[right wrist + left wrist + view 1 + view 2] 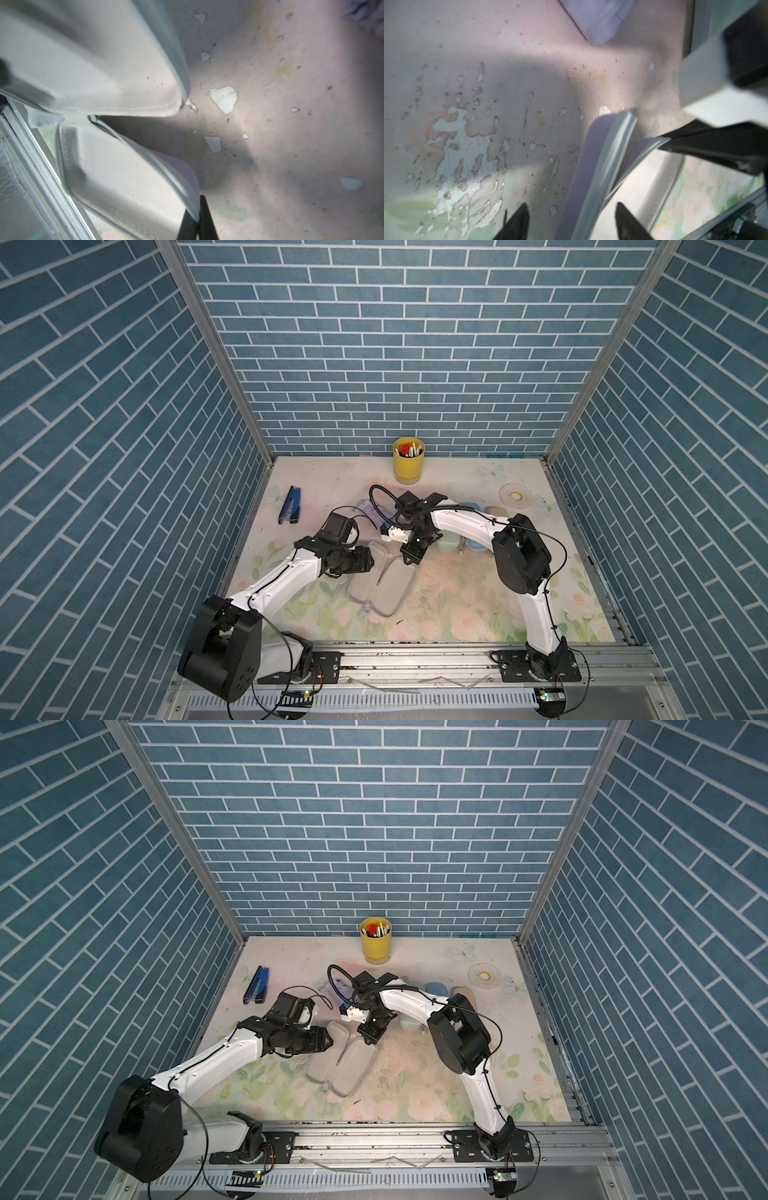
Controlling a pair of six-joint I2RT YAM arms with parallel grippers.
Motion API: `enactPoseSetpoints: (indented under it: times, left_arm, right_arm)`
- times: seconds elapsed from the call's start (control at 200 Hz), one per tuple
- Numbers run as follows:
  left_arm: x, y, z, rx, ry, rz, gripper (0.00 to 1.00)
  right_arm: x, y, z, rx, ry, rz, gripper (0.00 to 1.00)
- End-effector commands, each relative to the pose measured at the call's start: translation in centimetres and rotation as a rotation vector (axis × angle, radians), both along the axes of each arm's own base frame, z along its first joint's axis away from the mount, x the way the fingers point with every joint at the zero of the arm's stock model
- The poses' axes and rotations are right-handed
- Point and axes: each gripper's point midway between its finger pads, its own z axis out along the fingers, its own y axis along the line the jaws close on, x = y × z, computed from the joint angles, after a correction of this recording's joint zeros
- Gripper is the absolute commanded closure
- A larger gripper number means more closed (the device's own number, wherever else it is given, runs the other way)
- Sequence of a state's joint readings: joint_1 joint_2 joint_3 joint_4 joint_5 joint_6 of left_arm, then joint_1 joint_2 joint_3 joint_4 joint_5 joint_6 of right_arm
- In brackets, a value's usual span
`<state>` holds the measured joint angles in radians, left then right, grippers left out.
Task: Put umbrellas into zippered umbrella sleeves
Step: Pick up the umbrella sleeve at the center of the board, then pick up the umbrella from the center of the board.
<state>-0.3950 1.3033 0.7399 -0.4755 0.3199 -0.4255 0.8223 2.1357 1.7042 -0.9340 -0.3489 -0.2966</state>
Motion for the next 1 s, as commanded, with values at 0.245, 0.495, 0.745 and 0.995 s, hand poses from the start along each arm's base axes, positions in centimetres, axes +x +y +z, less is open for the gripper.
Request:
enactPoseSetpoints:
  times: [0.245,0.495,0.745,0.995]
  left_arm:
    - [-1.7,1.3,1.1,0.027,0.004,0.042,0.87]
    - [-4.1,3.4,2.3,0.094,0.080,0.118,0.89]
    - [-4.7,5.3,2.5,0.145,0.085,0.231,0.77]
    - [-3.7,5.7,2.7,0.107,0.049,0.296,0.75]
  right_arm:
    - [6.3,2.9,7.0,0.261,-0.090,-0.177,0.50]
    - [15.8,4.2,6.5,0.237,-0.310,-0.446,0.23]
    - [17.9,8.2,3.7,0.215,-0.359,-0.401,0.01]
    - [17.4,11.2,0.6,0.227,-0.343,-0.369,0.04]
